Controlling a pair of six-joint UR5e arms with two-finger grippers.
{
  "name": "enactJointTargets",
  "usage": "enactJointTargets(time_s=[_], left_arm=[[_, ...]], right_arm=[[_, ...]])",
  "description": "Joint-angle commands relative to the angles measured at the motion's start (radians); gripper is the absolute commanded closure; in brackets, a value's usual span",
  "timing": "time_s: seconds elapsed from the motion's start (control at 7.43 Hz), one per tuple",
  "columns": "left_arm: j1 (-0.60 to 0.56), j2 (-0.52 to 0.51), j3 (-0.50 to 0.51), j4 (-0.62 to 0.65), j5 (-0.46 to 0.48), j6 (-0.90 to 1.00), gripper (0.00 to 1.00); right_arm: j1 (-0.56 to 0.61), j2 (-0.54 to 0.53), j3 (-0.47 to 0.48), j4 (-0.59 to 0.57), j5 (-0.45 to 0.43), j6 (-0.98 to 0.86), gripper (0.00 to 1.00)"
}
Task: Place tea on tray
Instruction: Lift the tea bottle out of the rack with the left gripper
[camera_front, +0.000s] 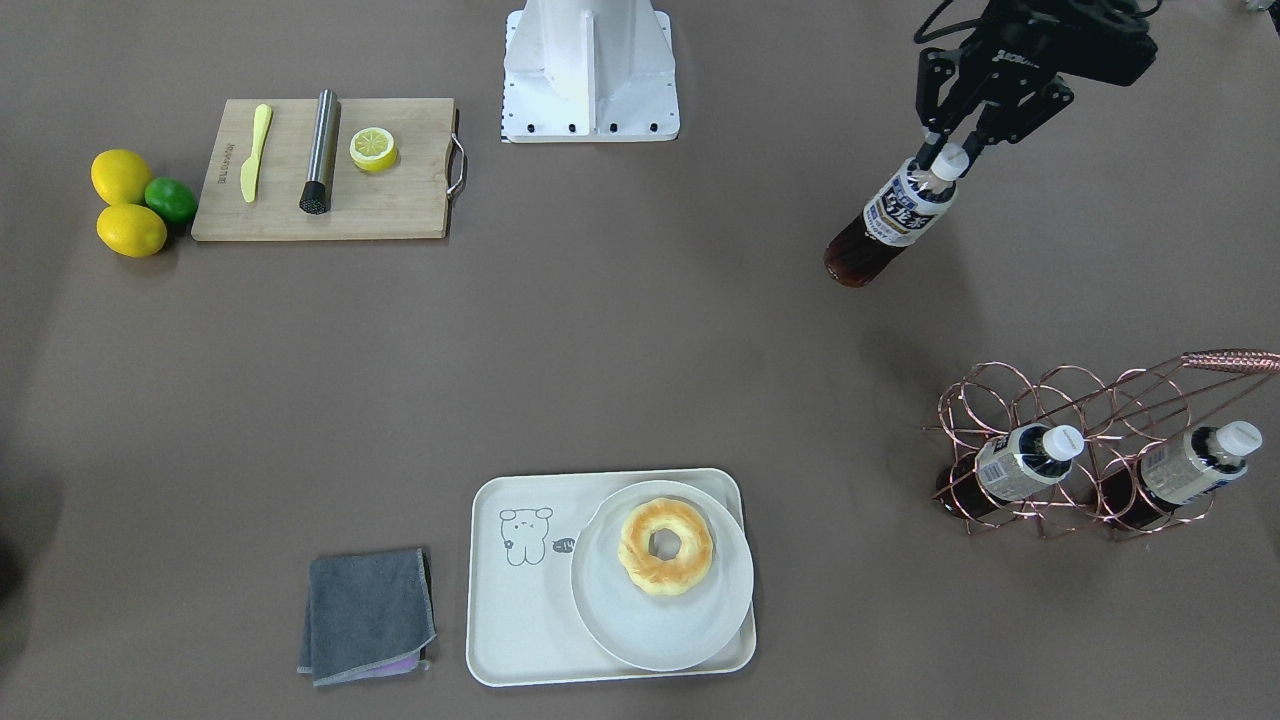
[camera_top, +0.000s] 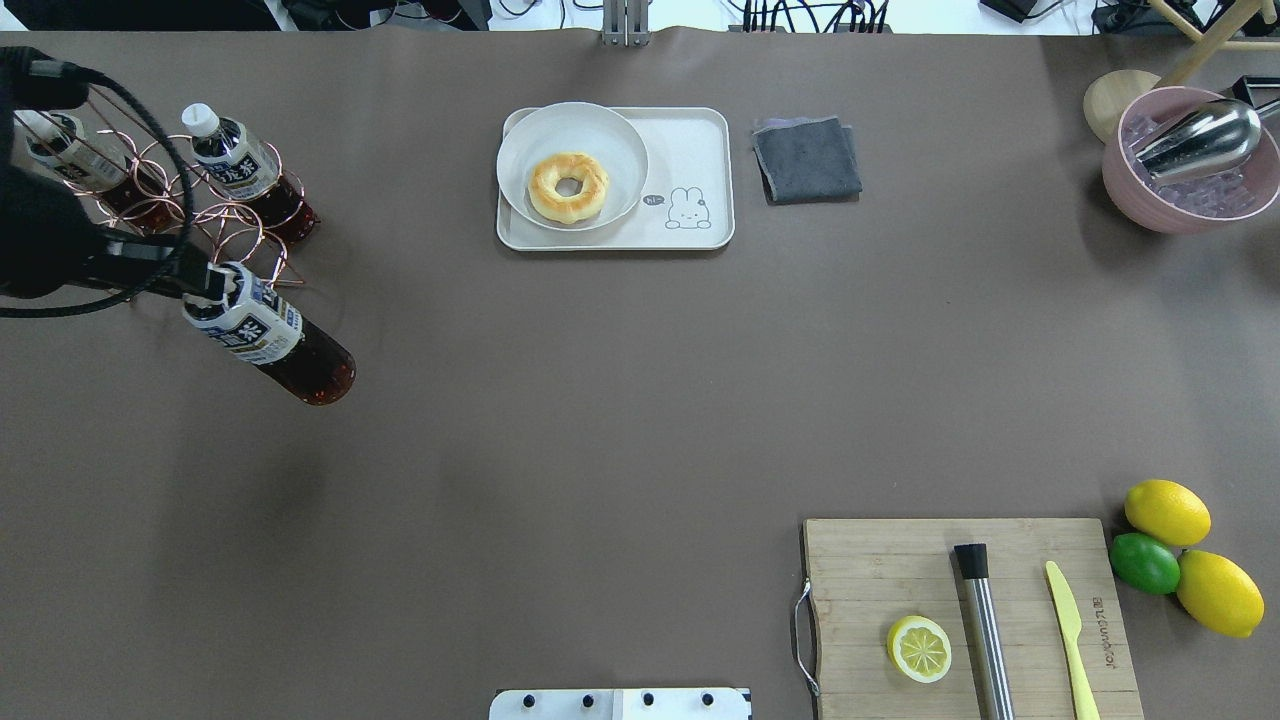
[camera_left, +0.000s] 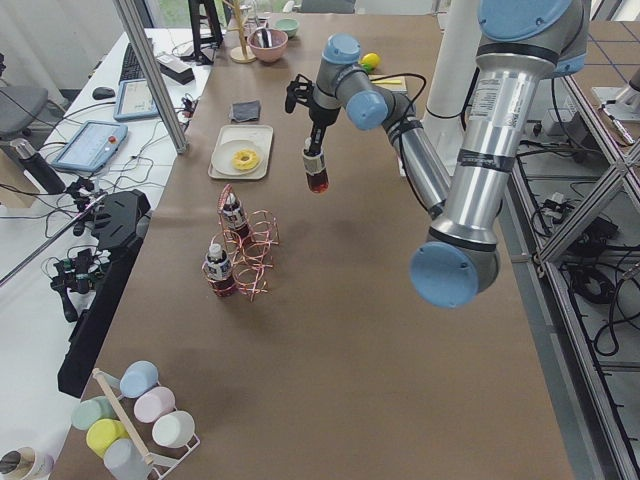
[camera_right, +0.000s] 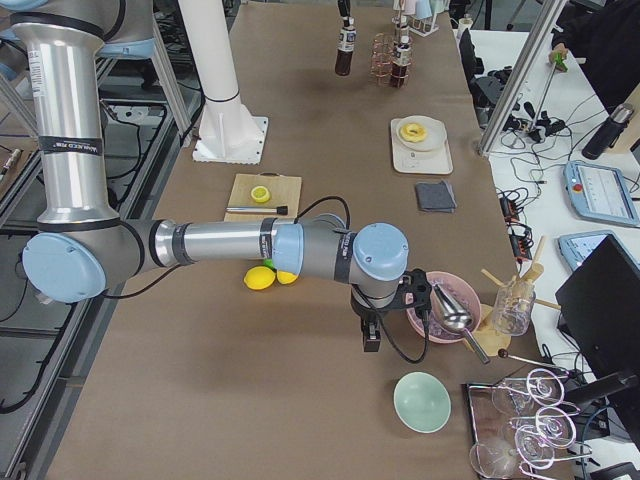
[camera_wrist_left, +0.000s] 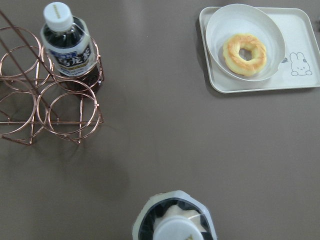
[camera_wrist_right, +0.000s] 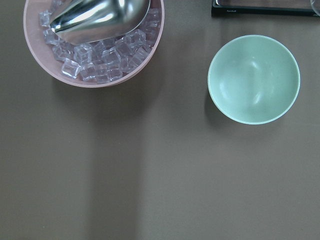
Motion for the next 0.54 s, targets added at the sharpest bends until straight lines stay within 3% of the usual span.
enactJointTargets(time_s=[0.0,0.4], left_arm=[[0.103,-0.362,0.051,0.362,0.109,-0.060,1.00],[0.269,-0.551,0.208,0.364,0.251,-0.203,1.00]], right_arm=[[0.007,-0.005,-0.008,0.000,-0.001,-0.002,0.00],[0.016,-0.013,-0.007,0.000,-0.001,-0.005,0.00]])
